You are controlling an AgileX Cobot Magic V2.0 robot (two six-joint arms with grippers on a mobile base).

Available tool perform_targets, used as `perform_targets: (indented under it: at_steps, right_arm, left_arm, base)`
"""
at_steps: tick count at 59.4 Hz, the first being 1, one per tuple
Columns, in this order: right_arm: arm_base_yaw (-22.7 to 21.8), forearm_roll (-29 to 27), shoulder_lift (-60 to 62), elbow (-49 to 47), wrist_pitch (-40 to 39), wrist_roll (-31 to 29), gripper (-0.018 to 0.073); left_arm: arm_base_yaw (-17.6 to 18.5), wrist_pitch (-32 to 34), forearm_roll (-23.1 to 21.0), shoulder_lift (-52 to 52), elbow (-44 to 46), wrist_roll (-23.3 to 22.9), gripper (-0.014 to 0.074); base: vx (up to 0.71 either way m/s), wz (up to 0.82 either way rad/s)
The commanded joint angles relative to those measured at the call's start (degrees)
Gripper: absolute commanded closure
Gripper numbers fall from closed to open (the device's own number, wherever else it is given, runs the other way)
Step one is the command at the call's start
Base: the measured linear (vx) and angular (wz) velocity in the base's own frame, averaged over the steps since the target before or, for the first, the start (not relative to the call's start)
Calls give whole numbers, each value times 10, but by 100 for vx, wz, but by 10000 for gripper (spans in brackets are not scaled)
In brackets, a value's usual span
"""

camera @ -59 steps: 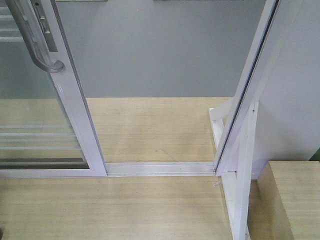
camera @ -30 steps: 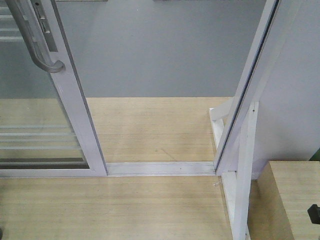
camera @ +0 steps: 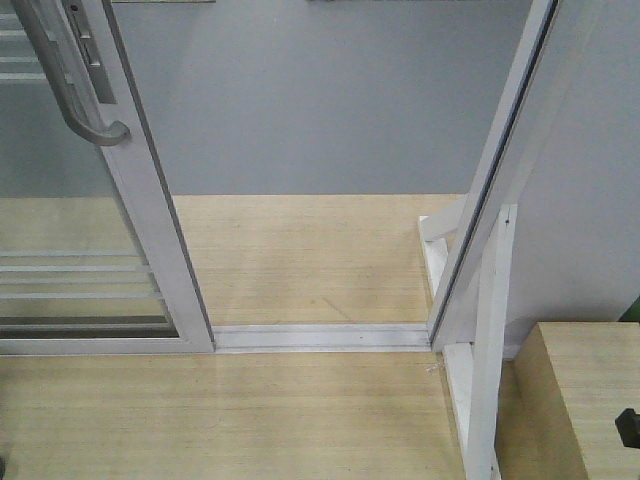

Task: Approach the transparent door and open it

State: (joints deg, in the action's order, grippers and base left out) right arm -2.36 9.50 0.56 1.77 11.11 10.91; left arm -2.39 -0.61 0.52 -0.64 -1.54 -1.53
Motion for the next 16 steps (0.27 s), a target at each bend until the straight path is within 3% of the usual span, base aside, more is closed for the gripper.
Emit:
perform_targets:
  at_steps: [1, 16]
  right_arm:
    - [-2, 2, 9, 8, -52, -4, 568]
    - [-2, 2, 9, 8, -52, -4, 568]
  left_arm:
    - [3, 46, -5, -1, -18, -5, 596]
    - [3, 46, -5, -1, -18, -5, 596]
  base:
    - [0, 0]
    - [0, 0]
